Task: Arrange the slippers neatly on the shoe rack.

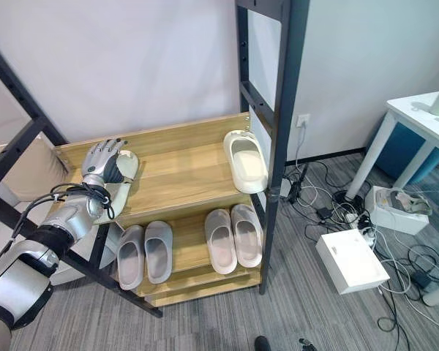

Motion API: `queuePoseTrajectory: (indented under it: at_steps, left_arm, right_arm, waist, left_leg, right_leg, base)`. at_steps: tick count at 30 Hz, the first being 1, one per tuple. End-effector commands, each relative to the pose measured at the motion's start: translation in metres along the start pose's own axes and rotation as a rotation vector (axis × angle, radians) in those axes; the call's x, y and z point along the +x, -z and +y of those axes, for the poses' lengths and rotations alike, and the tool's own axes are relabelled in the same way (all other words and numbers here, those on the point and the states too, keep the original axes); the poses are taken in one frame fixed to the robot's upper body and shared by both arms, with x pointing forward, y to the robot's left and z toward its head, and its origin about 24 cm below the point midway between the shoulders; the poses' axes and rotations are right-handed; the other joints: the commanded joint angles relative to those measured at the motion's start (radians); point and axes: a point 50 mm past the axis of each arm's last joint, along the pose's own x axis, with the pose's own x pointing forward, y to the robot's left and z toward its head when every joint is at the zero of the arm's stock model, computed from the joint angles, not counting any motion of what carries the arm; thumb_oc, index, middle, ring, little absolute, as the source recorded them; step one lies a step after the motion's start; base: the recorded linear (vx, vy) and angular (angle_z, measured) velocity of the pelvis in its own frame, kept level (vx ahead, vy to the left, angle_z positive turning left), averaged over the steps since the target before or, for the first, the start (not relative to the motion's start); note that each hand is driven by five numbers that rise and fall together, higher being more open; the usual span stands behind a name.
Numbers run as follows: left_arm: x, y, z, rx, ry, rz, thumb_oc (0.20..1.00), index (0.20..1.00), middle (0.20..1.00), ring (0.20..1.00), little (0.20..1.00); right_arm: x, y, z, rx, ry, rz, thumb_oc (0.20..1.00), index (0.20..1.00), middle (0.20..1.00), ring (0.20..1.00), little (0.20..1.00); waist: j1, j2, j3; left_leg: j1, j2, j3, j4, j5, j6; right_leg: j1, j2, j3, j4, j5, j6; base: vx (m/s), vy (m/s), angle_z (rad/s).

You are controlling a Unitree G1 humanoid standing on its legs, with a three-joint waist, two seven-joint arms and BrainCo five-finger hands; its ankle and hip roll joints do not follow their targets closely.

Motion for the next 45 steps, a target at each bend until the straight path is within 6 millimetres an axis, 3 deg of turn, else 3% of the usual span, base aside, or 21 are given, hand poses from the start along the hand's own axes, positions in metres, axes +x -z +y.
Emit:
queuePoseTrajectory:
  at_steps: [1, 6, 9, 13, 16, 20, 26, 33, 37, 39, 45]
  left_arm:
    - [0.025, 0.009, 0.055, 0.016, -0.182, 0.051, 1.0, 1.0, 1.0, 1.0, 1.0]
    - [0.021, -0.01, 0.065, -0.046, -0.257, -0.054, 1.0, 1.0, 1.0, 1.0, 1.0]
    - [0.011, -0.025, 0.075, -0.137, -0.335, -0.147, 1.0, 1.0, 1.0, 1.0, 1.0]
    - [-0.007, -0.029, 0.088, -0.203, -0.425, -0.218, 1.0, 1.0, 1.0, 1.0, 1.0]
    - [-0.016, -0.025, 0.096, -0.204, -0.464, -0.24, 1.0, 1.0, 1.0, 1.0, 1.0]
    - [-0.025, -0.006, 0.106, -0.149, -0.509, -0.207, 1.0, 1.0, 1.0, 1.0, 1.0]
    - [-0.021, 0.024, 0.116, -0.008, -0.512, -0.112, 1.0, 1.0, 1.0, 1.0, 1.0]
    - [-0.002, 0.04, 0.104, 0.078, -0.398, -0.013, 1.0, 1.0, 1.0, 1.0, 1.0]
    - [0.002, 0.036, 0.093, 0.056, -0.358, -0.007, 1.0, 1.0, 1.0, 1.0, 1.0]
    - [0.004, 0.034, 0.079, 0.03, -0.306, 0.014, 1.0, 1.0, 1.0, 1.0, 1.0]
    - [0.005, 0.03, 0.067, -0.003, -0.271, 0.033, 1.0, 1.0, 1.0, 1.0, 1.0]
  right_arm:
    - [0.004, -0.022, 0.002, -0.014, 0.003, -0.063, 1.0, 1.0, 1.0, 1.0, 1.0]
    - [0.004, -0.027, 0.007, 0.009, -0.005, -0.075, 1.0, 1.0, 1.0, 1.0, 1.0]
    - [0.004, -0.03, 0.009, 0.039, -0.009, -0.077, 1.0, 1.0, 1.0, 1.0, 1.0]
    - [0.004, -0.032, 0.011, 0.055, -0.014, -0.077, 1.0, 1.0, 1.0, 1.0, 1.0]
    - [0.004, -0.031, 0.011, 0.058, -0.016, -0.072, 1.0, 1.0, 1.0, 1.0, 1.0]
    - [0.005, -0.03, 0.009, 0.058, -0.011, -0.058, 1.0, 1.0, 1.0, 1.0, 1.0]
    - [0.006, -0.029, 0.003, 0.029, -0.009, -0.051, 1.0, 1.0, 1.0, 1.0, 1.0]
    - [0.007, -0.031, -0.001, 0.006, -0.005, -0.057, 1.0, 1.0, 1.0, 1.0, 1.0]
    - [0.007, -0.032, 0.001, 0.008, -0.009, -0.061, 1.0, 1.0, 1.0, 1.0, 1.0]
    - [0.007, -0.033, 0.002, 0.005, -0.012, -0.063, 1.0, 1.0, 1.0, 1.0, 1.0]
    - [0.006, -0.032, 0.003, 0.006, -0.009, -0.065, 1.0, 1.0, 1.0, 1.0, 1.0]
  waist:
    - [-0.022, -0.01, 0.058]
    - [-0.008, -0.006, 0.06]
    - [0.009, -0.009, 0.057]
    - [0.028, -0.014, 0.056]
    - [0.035, -0.015, 0.053]
    - [0.052, -0.012, 0.051]
    - [0.056, -0.007, 0.046]
    - [0.041, -0.001, 0.053]
    - [0.036, -0.002, 0.055]
    - [0.028, -0.001, 0.059]
    - [0.017, -0.002, 0.064]
  left_leg:
    - [0.06, 0.002, -0.008, 0.002, -0.043, -0.033]
    - [0.063, 0.0, -0.019, 0.002, -0.044, -0.033]
    - [0.066, -0.004, -0.032, 0.002, -0.048, -0.032]
    - [0.067, -0.006, -0.041, 0.002, -0.052, -0.031]
    - [0.069, -0.006, -0.043, 0.002, -0.055, -0.031]
    - [0.073, -0.004, -0.049, 0.002, -0.058, -0.032]
    - [0.074, -0.003, -0.051, 0.002, -0.056, -0.035]
    - [0.066, -0.004, -0.051, 0.002, -0.051, -0.035]
    - [0.064, -0.004, -0.05, 0.002, -0.051, -0.034]
    - [0.063, -0.005, -0.045, 0.002, -0.052, -0.033]
    - [0.057, -0.004, -0.034, 0.002, -0.054, -0.031]
  right_leg:
    - [0.072, 0.023, -0.046, 0.001, -0.084, 0.035]
    - [0.081, 0.02, -0.056, 0.001, -0.092, 0.033]
    - [0.094, 0.019, -0.066, 0.001, -0.1, 0.03]
    - [0.102, 0.019, -0.074, 0.001, -0.106, 0.026]
    - [0.106, 0.019, -0.077, 0.001, -0.11, 0.025]
    - [0.115, 0.02, -0.084, 0.001, -0.115, 0.022]
    - [0.12, 0.023, -0.093, 0.001, -0.118, 0.021]
    - [0.108, 0.024, -0.093, 0.001, -0.111, 0.025]
    - [0.103, 0.023, -0.089, 0.001, -0.109, 0.026]
    - [0.099, 0.024, -0.084, 0.001, -0.107, 0.027]
    - [0.082, 0.025, -0.07, 0.001, -0.102, 0.028]
  base:
    - [0.0, 0.0, 0.0]
    - [0.01, -0.005, 0.02]
    - [0.02, -0.011, 0.02]
    - [0.01, -0.01, 0.03]
    - [0.01, -0.015, 0.11]
    - [0.0, -0.008, 0.07]
    - [0.0, -0.006, 0.01]
    - [0.0, -0.004, 0.04]
    - [0.0, 0.0, 0.0]
    - [0.0, 0.0, 0.0]
    - [0.01, 0.007, -0.08]
